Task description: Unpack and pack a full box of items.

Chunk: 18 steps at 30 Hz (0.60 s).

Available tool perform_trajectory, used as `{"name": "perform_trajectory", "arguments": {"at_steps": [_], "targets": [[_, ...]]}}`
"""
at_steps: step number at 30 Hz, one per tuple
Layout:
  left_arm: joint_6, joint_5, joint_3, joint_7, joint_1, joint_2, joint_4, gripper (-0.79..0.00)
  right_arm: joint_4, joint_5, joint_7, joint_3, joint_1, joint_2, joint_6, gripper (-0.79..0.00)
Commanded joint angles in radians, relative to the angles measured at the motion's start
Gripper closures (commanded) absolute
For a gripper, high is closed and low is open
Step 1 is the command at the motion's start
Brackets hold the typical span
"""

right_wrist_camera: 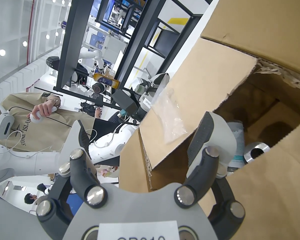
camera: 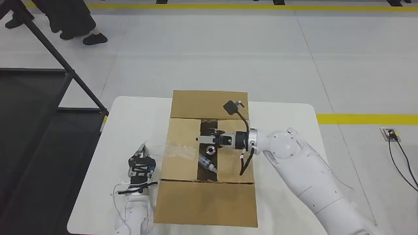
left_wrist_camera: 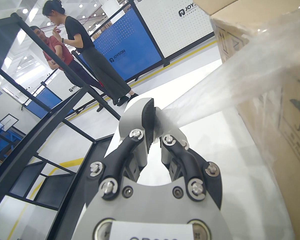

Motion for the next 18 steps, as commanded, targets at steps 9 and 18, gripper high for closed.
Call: {"name": "perform_trajectory", "arguments": {"at_steps": [9, 18], "targets": [[-0.002, 0.020, -0.059, -0.043, 0.066, 0.009, -0.097, 0.000, 0.119, 0.050, 0.009, -0.099, 0.086, -0.070, -0.041, -0.785], [0.020, 0.002, -0.101, -0.055, 0.100, 0.009, -0.155, 0.000, 0.256, 0.097, 0.048, -0.159, 0.163, -0.134, -0.028, -0.785]]}}
